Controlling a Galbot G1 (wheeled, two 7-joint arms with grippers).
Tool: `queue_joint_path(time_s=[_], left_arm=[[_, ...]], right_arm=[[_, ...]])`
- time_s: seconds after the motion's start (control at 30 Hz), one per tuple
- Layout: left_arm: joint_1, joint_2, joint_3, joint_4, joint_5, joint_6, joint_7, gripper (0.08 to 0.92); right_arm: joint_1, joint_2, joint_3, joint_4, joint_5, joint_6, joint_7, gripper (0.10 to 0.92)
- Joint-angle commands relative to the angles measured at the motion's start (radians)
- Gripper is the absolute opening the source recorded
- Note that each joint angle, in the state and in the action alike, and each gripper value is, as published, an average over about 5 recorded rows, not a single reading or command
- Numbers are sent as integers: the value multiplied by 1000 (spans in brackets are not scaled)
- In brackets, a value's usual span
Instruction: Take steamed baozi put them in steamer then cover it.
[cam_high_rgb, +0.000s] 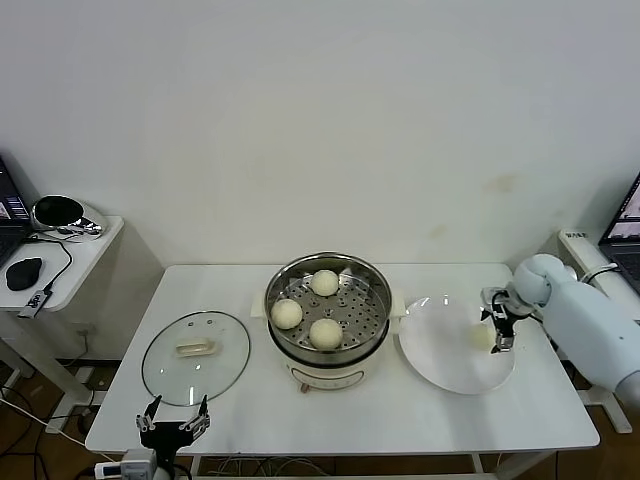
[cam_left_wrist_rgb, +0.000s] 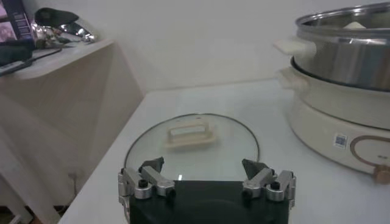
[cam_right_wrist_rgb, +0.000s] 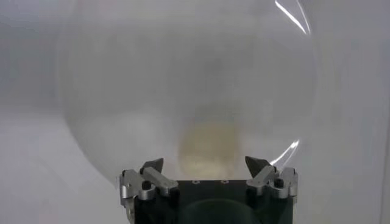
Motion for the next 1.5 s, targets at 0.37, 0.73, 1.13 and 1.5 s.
queue_joint_path(time_s=[0.37, 0.73, 1.13, 1.5], left_arm=[[-4, -2, 2, 18, 0, -2, -1, 823], [-8, -1, 2, 20, -1, -2, -1, 823], [-27, 11, 8, 23, 2, 1, -1, 823], [-68, 42, 10, 8, 38, 23, 3, 823]], right_arm=[[6, 36, -3, -56, -20, 11, 18, 823], [11, 23, -5, -47, 7, 2, 18, 609], [186, -99, -159, 145, 239, -108, -36, 525], [817, -116, -731, 416, 679, -277, -98, 498]])
